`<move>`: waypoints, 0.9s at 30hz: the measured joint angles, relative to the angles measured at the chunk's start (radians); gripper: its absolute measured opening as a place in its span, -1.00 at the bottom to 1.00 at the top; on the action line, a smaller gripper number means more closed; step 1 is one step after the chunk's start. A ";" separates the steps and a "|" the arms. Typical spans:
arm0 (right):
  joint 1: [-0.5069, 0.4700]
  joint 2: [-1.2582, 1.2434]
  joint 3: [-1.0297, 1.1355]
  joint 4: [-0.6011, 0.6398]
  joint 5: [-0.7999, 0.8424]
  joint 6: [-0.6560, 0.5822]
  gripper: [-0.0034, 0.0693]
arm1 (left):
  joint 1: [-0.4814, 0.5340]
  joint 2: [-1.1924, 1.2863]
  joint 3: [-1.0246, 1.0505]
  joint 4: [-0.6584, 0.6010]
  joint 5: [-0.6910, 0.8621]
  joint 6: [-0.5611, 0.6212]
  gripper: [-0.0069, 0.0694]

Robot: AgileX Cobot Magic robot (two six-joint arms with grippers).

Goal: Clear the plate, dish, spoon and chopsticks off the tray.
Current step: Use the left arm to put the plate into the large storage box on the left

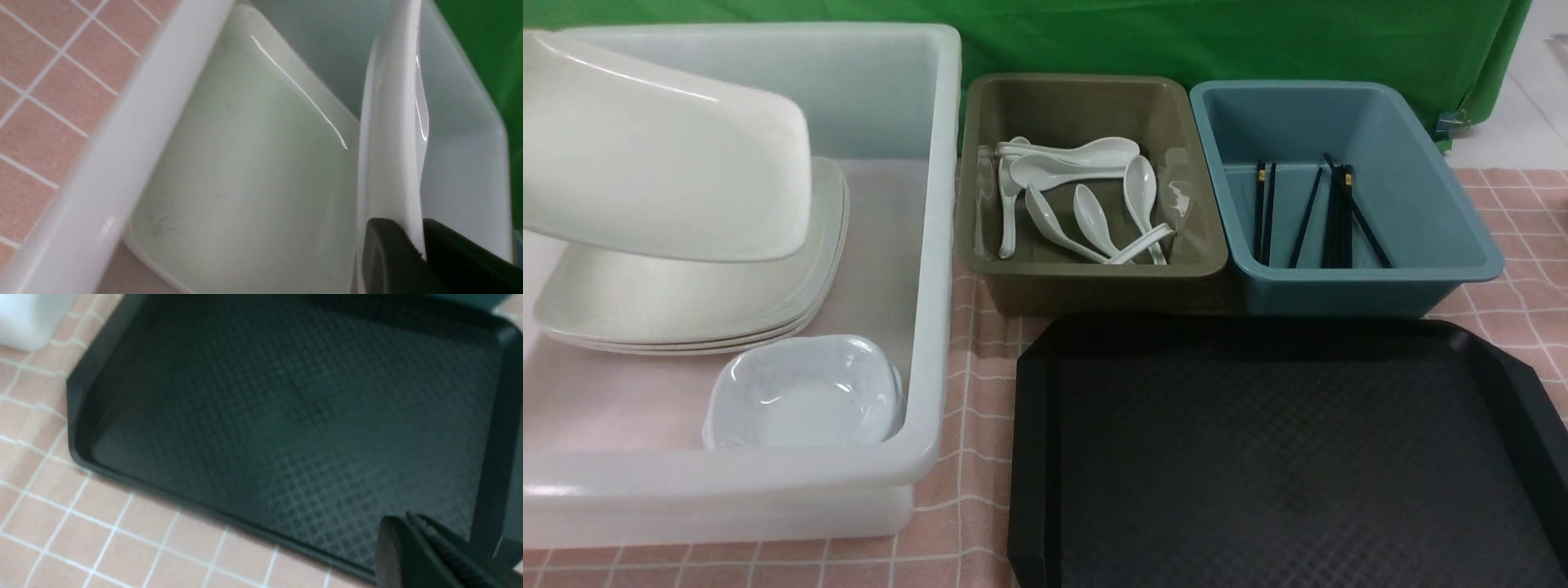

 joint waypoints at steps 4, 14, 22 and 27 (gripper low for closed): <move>0.000 0.000 0.000 -0.001 -0.023 0.000 -0.79 | -0.062 0.056 -0.038 0.069 -0.059 0.020 -0.76; 0.000 0.000 0.000 -0.004 -0.032 0.001 -0.77 | -0.139 0.141 -0.102 0.155 -0.103 0.020 -0.78; 0.000 0.000 0.000 -0.006 -0.034 0.004 -0.76 | -0.147 0.172 -0.104 0.254 -0.133 0.018 -0.79; 0.000 0.000 0.000 -0.006 -0.034 0.004 -0.76 | -0.147 0.172 -0.104 0.298 -0.151 0.018 -0.79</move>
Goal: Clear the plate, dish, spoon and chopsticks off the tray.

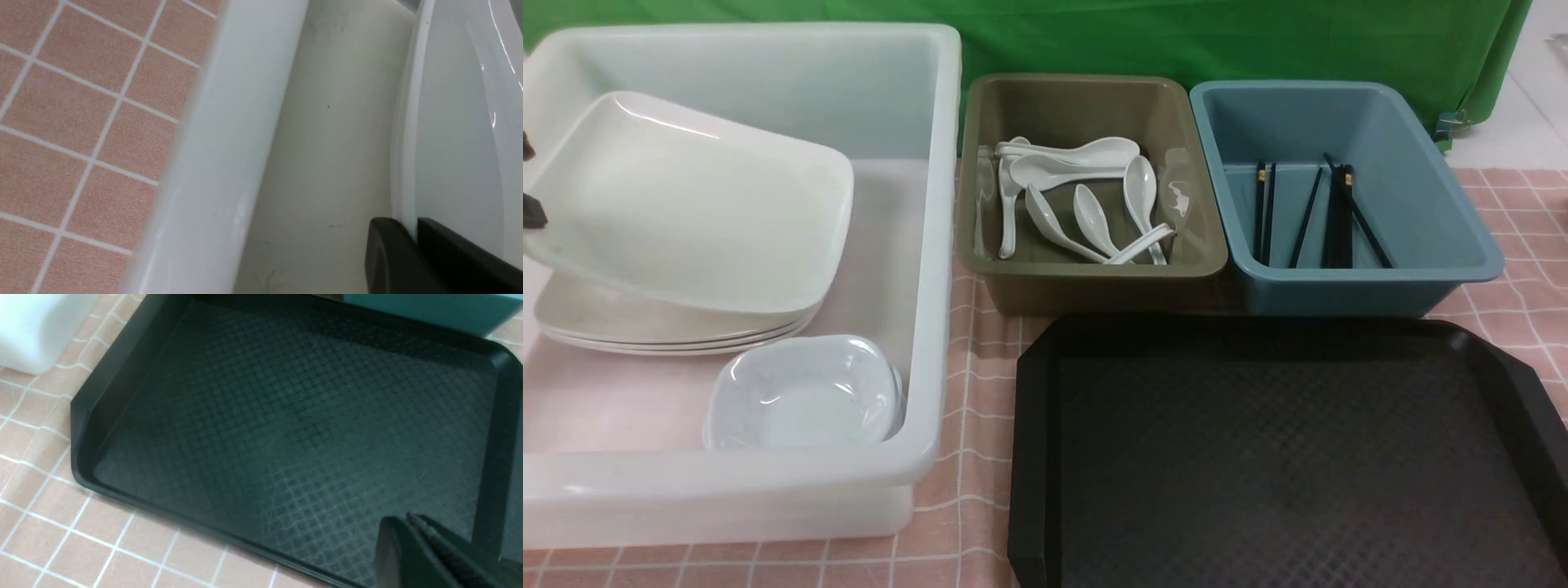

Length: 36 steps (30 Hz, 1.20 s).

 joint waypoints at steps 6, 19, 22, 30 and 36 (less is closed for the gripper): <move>0.000 0.000 0.000 0.000 -0.002 0.000 -0.76 | 0.000 0.001 0.000 0.029 -0.003 0.000 -0.60; 0.000 0.000 0.000 -0.022 -0.128 -0.004 -0.71 | 0.000 0.000 -0.042 0.091 0.071 -0.118 0.19; 0.000 0.000 0.000 -0.047 -0.135 -0.007 -0.71 | 0.000 -0.002 -0.091 0.088 0.151 -0.140 0.15; 0.000 -0.003 -0.206 -0.112 0.185 -0.020 -0.82 | -0.142 -0.066 -0.271 0.013 0.403 -0.150 -0.76; 0.000 -0.071 -0.226 -0.118 0.293 -0.040 -0.82 | -0.383 -0.113 -0.276 0.067 0.445 -0.143 -0.83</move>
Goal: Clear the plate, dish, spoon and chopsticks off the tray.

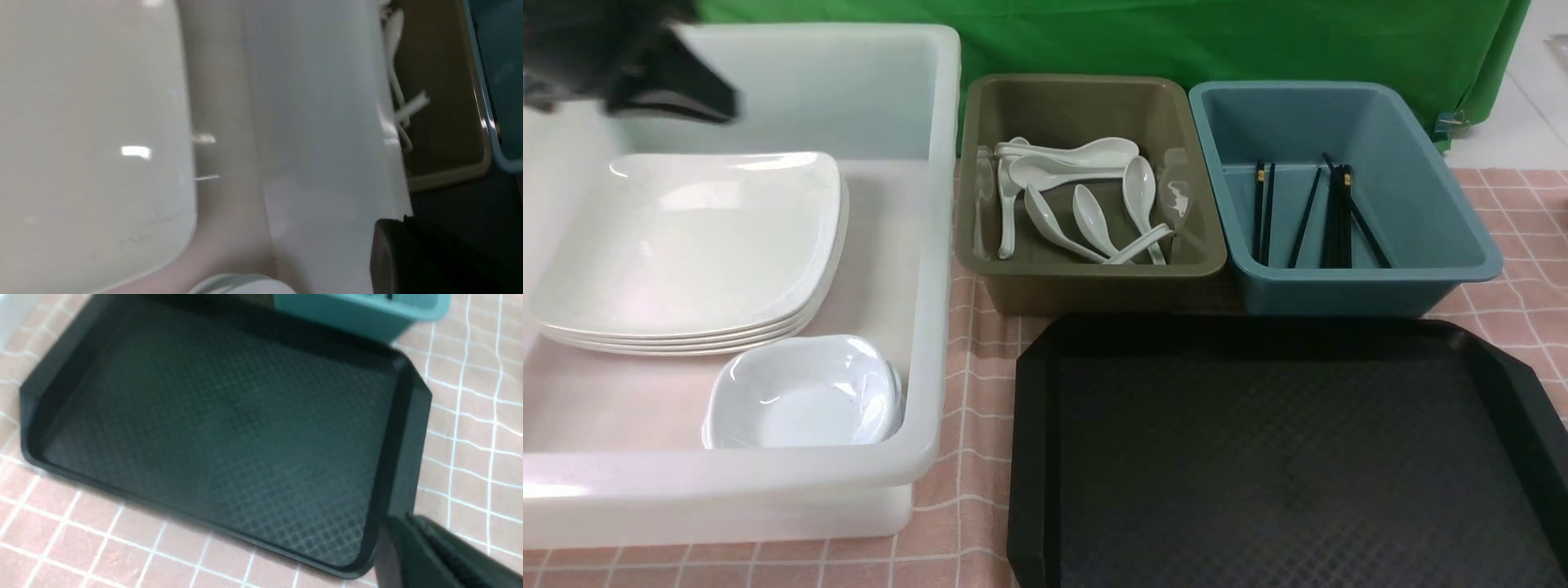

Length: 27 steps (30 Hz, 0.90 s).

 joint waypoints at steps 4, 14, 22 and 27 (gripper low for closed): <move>0.000 -0.122 0.130 0.019 -0.139 0.045 -0.82 | -0.169 -0.019 0.000 0.104 0.021 -0.042 -0.83; 0.000 -0.249 0.527 0.031 -0.992 0.104 -0.82 | -0.384 -0.022 0.000 0.211 -0.024 -0.094 -0.83; 0.000 -0.247 0.555 0.031 -1.074 0.106 -0.80 | -0.384 -0.022 0.000 0.203 -0.045 -0.150 -0.83; 0.000 -0.247 0.555 0.031 -1.078 0.106 -0.79 | -0.384 -0.022 0.000 0.201 -0.045 -0.180 -0.82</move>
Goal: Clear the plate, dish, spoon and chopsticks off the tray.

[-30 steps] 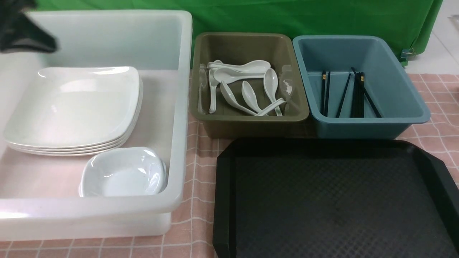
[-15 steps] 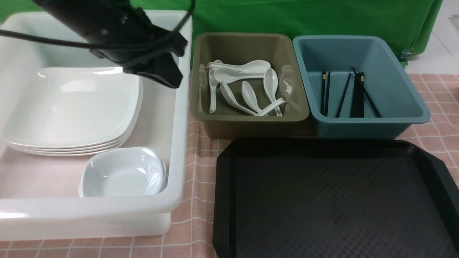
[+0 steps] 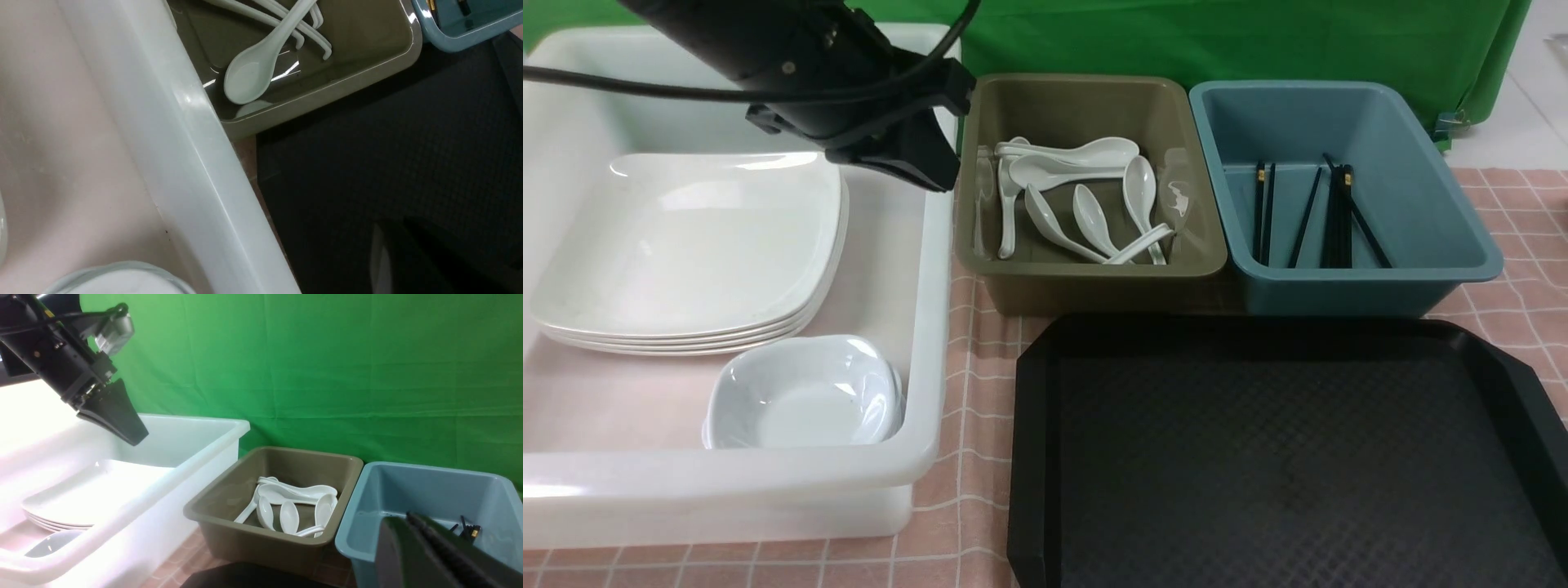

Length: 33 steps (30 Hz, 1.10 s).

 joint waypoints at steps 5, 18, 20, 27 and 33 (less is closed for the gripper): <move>0.000 0.000 0.000 0.000 0.000 0.000 -0.77 | 0.000 -0.003 0.000 0.000 0.015 -0.072 -0.82; -0.015 -0.011 0.043 0.155 -0.008 0.001 -0.67 | 0.000 -0.040 0.000 0.080 0.045 -0.158 -0.82; -0.047 -0.037 0.082 0.165 -0.008 0.001 -0.65 | 0.000 -0.043 0.000 0.087 0.049 -0.169 -0.82; -0.207 -0.174 0.252 0.113 -0.006 0.001 -0.62 | 0.000 -0.043 0.000 0.113 0.112 -0.172 -0.81; -0.311 -0.200 0.337 0.088 -0.005 0.001 -0.58 | 0.000 -0.043 0.000 0.132 0.125 -0.171 -0.77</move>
